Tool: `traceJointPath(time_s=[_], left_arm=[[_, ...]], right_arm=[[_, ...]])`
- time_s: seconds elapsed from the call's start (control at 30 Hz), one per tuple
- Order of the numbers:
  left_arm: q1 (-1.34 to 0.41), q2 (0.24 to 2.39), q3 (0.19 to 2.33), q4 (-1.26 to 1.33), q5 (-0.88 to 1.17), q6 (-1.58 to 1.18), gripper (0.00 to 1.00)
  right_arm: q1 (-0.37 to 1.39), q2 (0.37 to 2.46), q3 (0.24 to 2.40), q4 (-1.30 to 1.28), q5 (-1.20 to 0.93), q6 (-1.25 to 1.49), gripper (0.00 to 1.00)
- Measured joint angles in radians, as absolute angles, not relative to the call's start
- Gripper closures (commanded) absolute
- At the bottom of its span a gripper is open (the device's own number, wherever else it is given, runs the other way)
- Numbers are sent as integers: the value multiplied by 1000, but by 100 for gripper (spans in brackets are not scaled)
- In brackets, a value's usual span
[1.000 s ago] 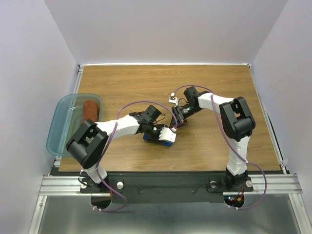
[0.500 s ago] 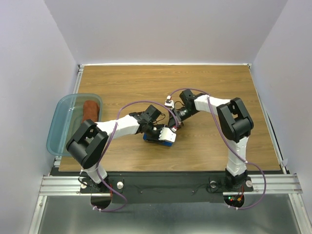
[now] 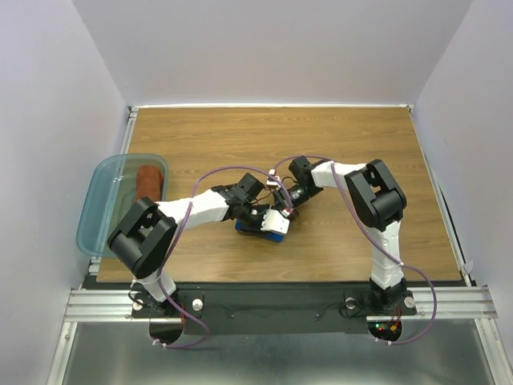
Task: Roll the towels
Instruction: Place the rolled towel into the container
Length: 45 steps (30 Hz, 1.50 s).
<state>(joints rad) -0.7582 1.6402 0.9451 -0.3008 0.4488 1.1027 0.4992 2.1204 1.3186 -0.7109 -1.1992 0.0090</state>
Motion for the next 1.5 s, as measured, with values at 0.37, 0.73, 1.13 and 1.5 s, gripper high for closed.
traceJointPath(time_s=[0.37, 0.73, 1.13, 1.5], left_arm=[[-757, 1458, 810, -276, 400, 1113, 18], [-830, 1238, 605, -114, 279, 1130, 11], [-893, 1270, 519, 121, 204, 1164, 10], [-903, 1405, 514, 300, 187, 1208, 17]], right_arm=[[501, 2189, 1362, -728, -1241, 9, 98], [496, 2266, 1406, -770, -1322, 17, 99], [477, 2329, 1443, -788, -1408, 1, 99], [467, 2373, 1474, -796, -1476, -50, 100]])
